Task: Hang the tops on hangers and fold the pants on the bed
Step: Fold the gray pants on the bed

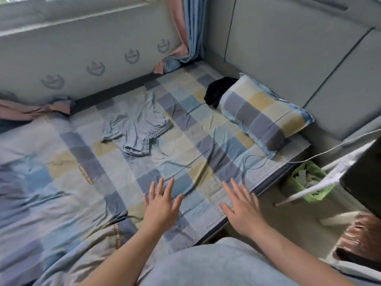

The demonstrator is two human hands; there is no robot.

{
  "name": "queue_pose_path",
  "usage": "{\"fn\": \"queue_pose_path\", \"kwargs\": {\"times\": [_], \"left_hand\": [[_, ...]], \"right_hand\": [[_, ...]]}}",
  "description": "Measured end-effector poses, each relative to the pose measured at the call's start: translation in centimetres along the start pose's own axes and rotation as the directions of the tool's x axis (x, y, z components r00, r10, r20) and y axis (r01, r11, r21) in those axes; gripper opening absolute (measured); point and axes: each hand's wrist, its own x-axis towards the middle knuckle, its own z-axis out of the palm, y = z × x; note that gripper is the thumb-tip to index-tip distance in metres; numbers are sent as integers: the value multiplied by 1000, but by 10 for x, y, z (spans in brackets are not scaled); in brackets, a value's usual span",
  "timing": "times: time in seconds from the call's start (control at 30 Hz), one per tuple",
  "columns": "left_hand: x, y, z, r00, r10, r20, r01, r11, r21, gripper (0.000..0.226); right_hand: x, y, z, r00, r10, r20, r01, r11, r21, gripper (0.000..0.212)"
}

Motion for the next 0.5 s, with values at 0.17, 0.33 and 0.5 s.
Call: {"fn": "queue_pose_path", "kwargs": {"times": [0.17, 0.33, 0.5], "left_hand": [[27, -5, -4, 989, -141, -40, 139, 989, -50, 67], [50, -2, -12, 959, -271, -86, 267, 962, -56, 66], [71, 0, -15, 936, -336, -102, 330, 941, -75, 65]], "right_hand": [[70, -8, -26, 987, -145, 64, 148, 988, -37, 65], [128, -22, -46, 956, -264, 128, 272, 961, -48, 65], [161, -37, -54, 931, -327, 163, 335, 942, -23, 65]]}}
